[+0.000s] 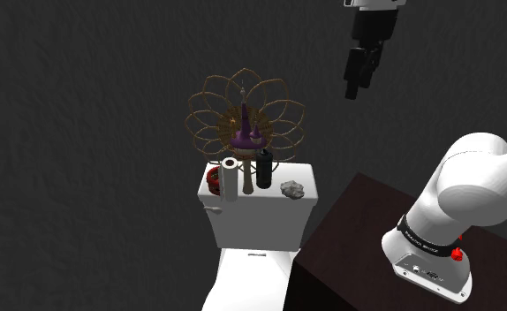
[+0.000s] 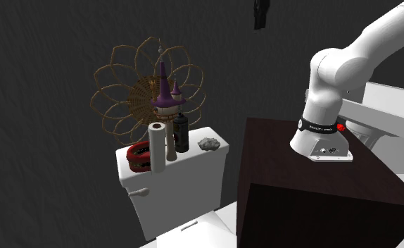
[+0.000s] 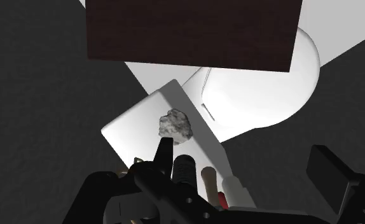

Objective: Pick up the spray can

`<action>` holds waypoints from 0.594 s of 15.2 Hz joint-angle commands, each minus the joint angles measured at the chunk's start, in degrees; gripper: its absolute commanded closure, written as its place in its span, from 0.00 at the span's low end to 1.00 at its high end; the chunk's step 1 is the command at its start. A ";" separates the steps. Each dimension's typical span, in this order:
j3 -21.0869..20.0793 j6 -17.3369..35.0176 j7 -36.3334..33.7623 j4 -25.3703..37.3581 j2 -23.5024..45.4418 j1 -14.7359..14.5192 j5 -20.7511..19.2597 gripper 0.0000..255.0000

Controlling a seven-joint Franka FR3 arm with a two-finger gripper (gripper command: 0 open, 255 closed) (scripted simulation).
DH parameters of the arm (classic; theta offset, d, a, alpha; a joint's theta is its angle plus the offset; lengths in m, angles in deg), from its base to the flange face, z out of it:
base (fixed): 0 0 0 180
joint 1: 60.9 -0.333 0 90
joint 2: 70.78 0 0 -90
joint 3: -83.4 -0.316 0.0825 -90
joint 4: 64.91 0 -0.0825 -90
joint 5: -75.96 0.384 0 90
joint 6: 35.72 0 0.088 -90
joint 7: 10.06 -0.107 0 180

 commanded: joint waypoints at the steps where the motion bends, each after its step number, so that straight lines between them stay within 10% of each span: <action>1: 0.00 0.00 0.00 0.00 0.00 0.00 0.00 0.00; 9: -8.07 20.95 -10.98 -13.61 1.01 2.07 1.43 0.00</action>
